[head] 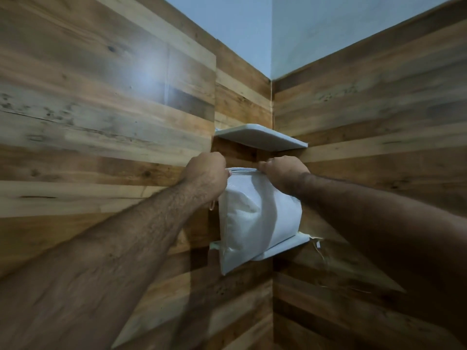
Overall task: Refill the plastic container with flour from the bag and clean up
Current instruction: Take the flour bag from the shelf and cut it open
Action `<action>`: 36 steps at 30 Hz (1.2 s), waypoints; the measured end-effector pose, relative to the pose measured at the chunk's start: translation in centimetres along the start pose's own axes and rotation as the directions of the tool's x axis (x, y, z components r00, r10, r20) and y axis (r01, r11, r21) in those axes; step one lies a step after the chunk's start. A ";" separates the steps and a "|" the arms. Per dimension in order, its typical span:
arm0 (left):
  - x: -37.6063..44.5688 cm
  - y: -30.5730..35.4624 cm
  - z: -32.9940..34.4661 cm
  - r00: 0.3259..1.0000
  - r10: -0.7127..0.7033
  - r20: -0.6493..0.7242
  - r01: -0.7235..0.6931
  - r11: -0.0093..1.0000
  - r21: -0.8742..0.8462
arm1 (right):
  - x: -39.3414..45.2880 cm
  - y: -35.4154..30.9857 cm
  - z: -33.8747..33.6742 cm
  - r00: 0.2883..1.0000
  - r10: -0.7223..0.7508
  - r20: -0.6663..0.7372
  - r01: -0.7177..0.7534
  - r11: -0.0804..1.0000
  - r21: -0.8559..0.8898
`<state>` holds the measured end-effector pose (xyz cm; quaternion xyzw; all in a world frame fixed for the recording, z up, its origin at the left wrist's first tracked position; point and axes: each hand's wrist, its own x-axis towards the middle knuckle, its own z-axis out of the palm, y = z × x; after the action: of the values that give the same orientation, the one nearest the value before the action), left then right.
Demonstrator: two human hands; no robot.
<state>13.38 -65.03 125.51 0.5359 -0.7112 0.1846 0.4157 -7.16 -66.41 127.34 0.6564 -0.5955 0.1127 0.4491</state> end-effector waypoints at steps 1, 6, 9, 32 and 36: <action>-0.6 0.6 -0.5 0.999 0.029 -0.014 -0.029 1.000 0.010 | -0.5 0.5 -0.8 1.000 -0.024 0.009 0.024 0.999 -0.045; -4.3 3.4 -4.3 0.976 0.180 -0.121 -0.168 0.981 0.101 | -5.3 3.1 -5.6 0.987 -0.158 0.023 0.159 0.956 -0.247; -7.8 5.1 -6.8 0.956 0.254 -0.148 -0.242 0.966 0.094 | -8.6 4.9 -7.5 0.979 -0.201 0.008 0.194 0.932 -0.306; -63.8 16.2 0.6 0.674 0.215 0.707 -0.135 0.976 -0.169 | -63.4 -3.7 -3.7 0.438 -0.532 0.725 0.518 0.808 0.280; -70.9 17.2 -0.1 0.608 0.235 0.758 -0.149 0.972 -0.182 | -69.4 -5.1 -1.8 0.433 -0.578 0.692 0.504 0.791 0.345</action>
<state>3.33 -15.65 72.76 0.4622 -0.8819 -0.0561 0.0737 -20.38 -18.43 78.69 0.8129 -0.4796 -0.3021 0.1341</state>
